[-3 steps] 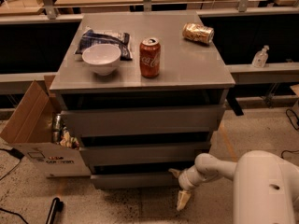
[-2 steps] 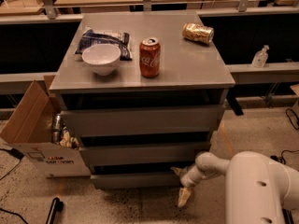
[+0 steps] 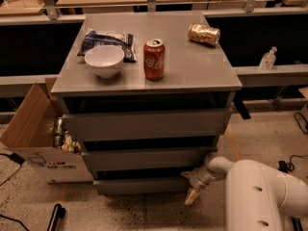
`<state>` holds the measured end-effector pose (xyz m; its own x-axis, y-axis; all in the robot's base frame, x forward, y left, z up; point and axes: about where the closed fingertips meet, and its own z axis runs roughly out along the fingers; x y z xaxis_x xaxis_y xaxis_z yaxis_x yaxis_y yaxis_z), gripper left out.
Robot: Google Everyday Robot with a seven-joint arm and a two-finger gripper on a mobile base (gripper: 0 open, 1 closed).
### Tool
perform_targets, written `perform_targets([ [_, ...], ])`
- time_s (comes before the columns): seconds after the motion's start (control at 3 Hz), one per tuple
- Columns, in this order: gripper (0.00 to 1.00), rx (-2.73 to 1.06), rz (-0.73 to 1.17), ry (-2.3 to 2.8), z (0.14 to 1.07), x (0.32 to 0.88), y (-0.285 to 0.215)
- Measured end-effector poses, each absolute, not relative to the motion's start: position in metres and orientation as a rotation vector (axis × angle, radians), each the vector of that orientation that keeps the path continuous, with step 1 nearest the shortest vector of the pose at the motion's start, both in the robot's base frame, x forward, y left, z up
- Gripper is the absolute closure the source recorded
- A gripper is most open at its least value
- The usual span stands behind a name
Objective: Open bottom drawer
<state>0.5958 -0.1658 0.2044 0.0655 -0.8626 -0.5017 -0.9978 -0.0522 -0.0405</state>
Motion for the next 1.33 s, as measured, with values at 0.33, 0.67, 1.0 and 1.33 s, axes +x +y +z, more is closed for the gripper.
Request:
perform_targets([
  [0.33,0.22,-1.967,0.507,1.871,0.195,0.597,-0.167],
  [0.67,0.31,-1.968,0.508,1.867,0.196,0.594,-0.165],
  [1.0,0.33,-1.984,0.52,1.83,0.207,0.577,-0.156],
  [1.33,0.37,-1.996,0.547,1.783,0.22,0.55,-0.141],
])
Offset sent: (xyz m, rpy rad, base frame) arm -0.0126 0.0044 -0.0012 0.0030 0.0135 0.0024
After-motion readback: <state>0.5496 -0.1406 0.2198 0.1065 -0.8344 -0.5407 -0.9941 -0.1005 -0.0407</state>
